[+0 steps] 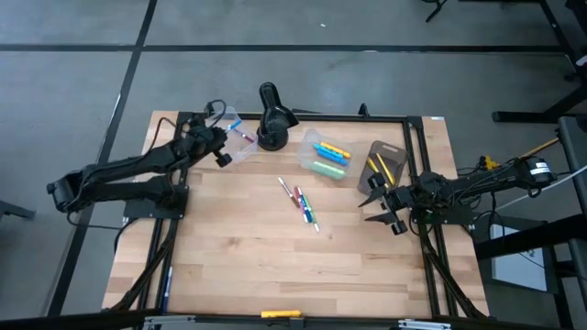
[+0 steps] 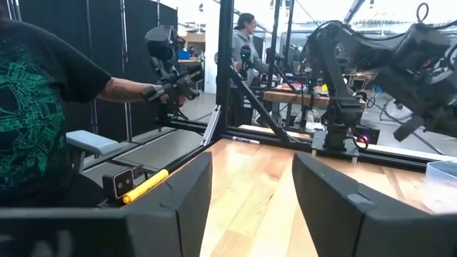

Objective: Pick & Place Markers
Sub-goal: Put the light blue marker in the left transparent bin, then put the bottom blue marker in the left transparent bin

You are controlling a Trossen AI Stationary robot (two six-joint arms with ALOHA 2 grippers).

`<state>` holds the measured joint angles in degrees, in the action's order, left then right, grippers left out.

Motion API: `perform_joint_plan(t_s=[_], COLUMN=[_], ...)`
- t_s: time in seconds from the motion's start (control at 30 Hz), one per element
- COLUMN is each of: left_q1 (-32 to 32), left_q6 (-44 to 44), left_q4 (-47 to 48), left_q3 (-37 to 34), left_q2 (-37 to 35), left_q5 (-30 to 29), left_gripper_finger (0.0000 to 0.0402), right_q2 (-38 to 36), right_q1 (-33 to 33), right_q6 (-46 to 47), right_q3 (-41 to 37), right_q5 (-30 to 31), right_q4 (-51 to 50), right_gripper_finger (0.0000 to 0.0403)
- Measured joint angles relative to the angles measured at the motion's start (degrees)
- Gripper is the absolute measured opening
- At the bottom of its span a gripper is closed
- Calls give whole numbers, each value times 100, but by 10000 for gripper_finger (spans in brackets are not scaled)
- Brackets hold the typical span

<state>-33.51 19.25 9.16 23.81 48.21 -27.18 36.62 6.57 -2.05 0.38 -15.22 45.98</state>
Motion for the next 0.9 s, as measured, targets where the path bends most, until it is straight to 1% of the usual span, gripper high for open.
perform_joint_plan(t_s=[0.17,0.33,0.47,0.63,0.7,0.8,0.9], left_q1=[-3,-3,-3,-1,-9,-9,-9], left_q6=[32,544,1001,2219,2550,2677,2551], left_q4=[80,295,672,818,819,823,815], left_q3=[432,944,1297,1401,1401,1401,1401], left_q2=[607,999,1213,1404,1458,1472,1436], left_q5=[-519,-886,-924,-932,-975,-1089,-1090], left_gripper_finger=[19,18,12,2,1,1,0], right_q2=[0,3,3,3,3,3,1], right_q1=[0,0,0,0,0,0,2], right_q6=[17,54,54,54,52,52,75], right_q3=[0,0,0,0,0,0,0], right_q5=[0,0,0,0,0,-83,-147], right_q4=[-21,-134,-155,-225,-244,-278,-275], right_gripper_finger=[194,194,194,194,194,194,194])
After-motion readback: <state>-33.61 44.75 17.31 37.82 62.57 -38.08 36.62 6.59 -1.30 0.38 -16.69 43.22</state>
